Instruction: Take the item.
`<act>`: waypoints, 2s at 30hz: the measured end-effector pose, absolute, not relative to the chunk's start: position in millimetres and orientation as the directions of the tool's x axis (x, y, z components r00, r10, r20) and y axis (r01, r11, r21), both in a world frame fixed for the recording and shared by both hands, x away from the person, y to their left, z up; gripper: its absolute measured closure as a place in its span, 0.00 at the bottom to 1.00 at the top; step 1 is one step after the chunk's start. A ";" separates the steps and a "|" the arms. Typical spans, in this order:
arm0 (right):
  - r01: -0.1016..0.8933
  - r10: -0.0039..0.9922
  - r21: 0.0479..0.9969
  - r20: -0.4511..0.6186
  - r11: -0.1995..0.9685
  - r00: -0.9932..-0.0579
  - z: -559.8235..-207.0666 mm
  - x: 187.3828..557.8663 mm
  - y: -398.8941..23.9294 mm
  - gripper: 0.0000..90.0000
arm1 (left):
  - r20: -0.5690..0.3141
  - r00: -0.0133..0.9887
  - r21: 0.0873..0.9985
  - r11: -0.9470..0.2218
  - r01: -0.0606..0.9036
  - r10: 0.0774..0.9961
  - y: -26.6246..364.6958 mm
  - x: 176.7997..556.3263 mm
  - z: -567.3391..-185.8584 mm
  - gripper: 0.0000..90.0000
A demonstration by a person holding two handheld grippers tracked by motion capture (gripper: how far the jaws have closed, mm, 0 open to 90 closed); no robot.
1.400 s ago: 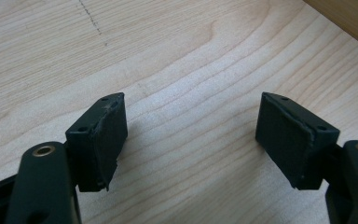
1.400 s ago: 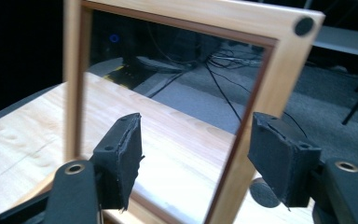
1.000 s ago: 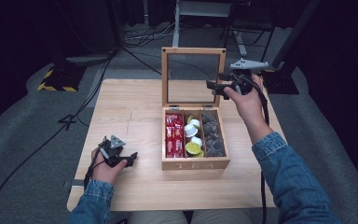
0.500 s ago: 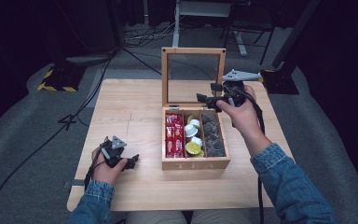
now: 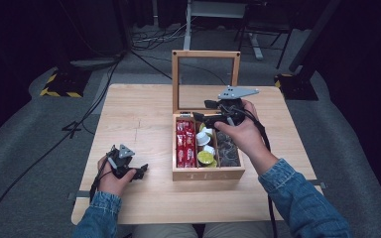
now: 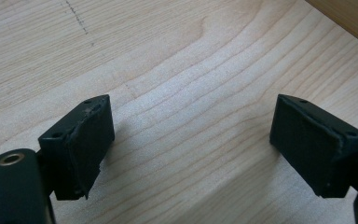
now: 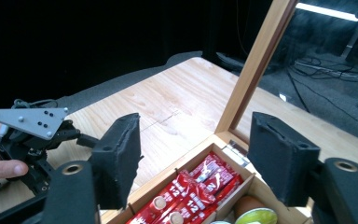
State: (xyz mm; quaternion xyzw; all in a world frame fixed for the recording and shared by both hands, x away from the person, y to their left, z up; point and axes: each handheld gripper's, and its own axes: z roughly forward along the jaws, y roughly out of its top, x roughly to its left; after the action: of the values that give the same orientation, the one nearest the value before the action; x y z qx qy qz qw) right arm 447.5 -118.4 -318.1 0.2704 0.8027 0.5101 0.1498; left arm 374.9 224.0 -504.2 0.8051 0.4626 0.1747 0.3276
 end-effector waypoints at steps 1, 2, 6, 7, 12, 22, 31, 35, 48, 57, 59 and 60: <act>0.286 0.584 0.894 0.035 0.345 -0.811 -321.1 446.9 -115.9 0.43 | -0.022 0.511 0.689 -0.357 0.630 0.859 224.0 374.9 -504.2 0.16; 0.295 0.580 0.890 0.043 0.348 -0.813 -323.5 446.9 -114.3 0.44 | -0.022 0.511 0.689 -0.357 0.631 0.859 224.0 374.9 -504.2 0.16; 0.326 0.581 0.875 0.064 0.358 -0.811 -332.8 446.9 -109.0 0.49 | -0.022 0.511 0.689 -0.357 0.631 0.859 224.0 374.9 -504.2 0.16; 0.328 0.586 0.870 0.056 0.370 -0.809 -335.3 447.2 -107.8 0.51 | -0.022 0.511 0.689 -0.357 0.631 0.859 224.0 374.9 -504.2 0.16; 0.350 0.560 0.834 0.060 0.426 -0.826 -351.3 449.0 -98.8 0.60 | -0.023 0.511 0.689 -0.357 0.631 0.859 224.0 375.0 -504.2 0.16; 0.433 0.604 0.756 0.063 0.491 -0.795 -379.4 452.3 -90.1 0.55 | -0.023 0.512 0.689 -0.357 0.631 0.859 224.0 375.0 -504.2 0.15; 0.480 0.604 0.689 0.078 0.542 -0.793 -399.4 450.1 -80.0 0.53 | -0.023 0.511 0.689 -0.357 0.631 0.859 224.0 375.0 -504.2 0.15; 0.495 0.609 0.664 0.075 0.560 -0.790 -406.8 448.9 -74.4 0.51 | -0.023 0.511 0.689 -0.357 0.630 0.859 224.0 375.0 -504.2 0.15; 0.535 0.646 0.627 0.065 0.566 -0.760 -419.6 445.3 -59.8 0.47 | -0.023 0.511 0.689 -0.357 0.631 0.859 224.0 375.0 -504.2 0.16; 0.544 0.666 0.625 0.051 0.560 -0.744 -426.0 441.8 -51.7 0.43 | -0.023 0.511 0.689 -0.357 0.631 0.859 224.0 374.9 -504.2 0.16; 0.545 0.673 0.626 0.044 0.557 -0.739 -427.3 440.4 -49.8 0.42 | -0.023 0.511 0.689 -0.357 0.631 0.859 224.0 374.9 -504.2 0.16; 0.545 0.677 0.627 0.038 0.557 -0.735 -428.0 439.7 -48.8 0.41 | -0.023 0.511 0.689 -0.357 0.631 0.859 224.0 375.0 -504.2 0.16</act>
State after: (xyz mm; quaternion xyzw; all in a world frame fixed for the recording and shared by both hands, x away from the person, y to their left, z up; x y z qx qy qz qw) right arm 439.7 -48.8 -428.0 0.3488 0.8760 0.3163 0.1042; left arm 375.0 224.0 -504.2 0.8051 0.4627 0.1742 0.3278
